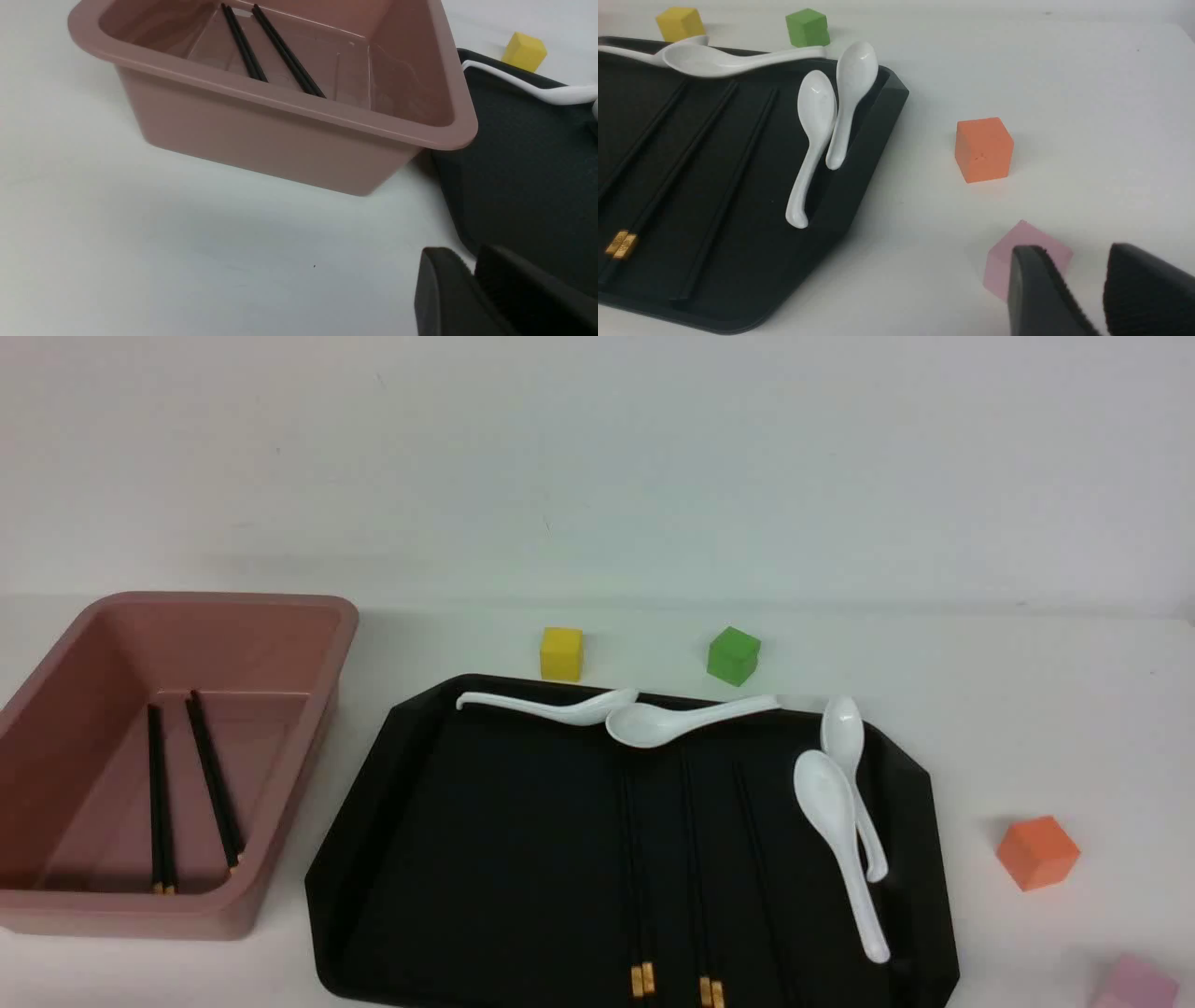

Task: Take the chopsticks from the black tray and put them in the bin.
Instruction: Use the left arm to grab a pair of chopsticks

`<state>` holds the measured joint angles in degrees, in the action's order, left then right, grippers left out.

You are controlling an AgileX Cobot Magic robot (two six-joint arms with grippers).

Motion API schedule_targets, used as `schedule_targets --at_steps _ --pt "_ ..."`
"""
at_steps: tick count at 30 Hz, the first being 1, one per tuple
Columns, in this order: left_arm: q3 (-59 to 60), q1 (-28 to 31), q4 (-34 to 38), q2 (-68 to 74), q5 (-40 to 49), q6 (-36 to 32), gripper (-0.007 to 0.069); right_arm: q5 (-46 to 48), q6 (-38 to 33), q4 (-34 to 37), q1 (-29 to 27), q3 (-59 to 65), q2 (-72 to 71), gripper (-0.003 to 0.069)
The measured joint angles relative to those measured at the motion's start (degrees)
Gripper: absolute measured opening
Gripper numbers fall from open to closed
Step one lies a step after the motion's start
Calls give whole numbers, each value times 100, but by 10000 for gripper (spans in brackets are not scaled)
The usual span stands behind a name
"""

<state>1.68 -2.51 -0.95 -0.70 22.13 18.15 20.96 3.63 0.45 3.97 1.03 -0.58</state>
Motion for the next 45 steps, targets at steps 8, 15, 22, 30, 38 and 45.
schedule_targets --at_steps 8,15,22,30,38,45 --pt "0 0 0 0 -6 0 113 0 0 0 0 0 0 239" --pt "0 0 0 0 -5 0 113 0 0 0 0 0 0 239" --pt "0 0 0 0 -5 0 123 0 0 0 0 0 0 239" --pt "0 0 0 0 -5 0 129 0 0 0 0 0 0 239" --pt "0 0 0 0 -5 0 132 0 0 0 0 0 0 239" --pt "0 0 0 0 -5 0 136 0 0 0 0 0 0 239"
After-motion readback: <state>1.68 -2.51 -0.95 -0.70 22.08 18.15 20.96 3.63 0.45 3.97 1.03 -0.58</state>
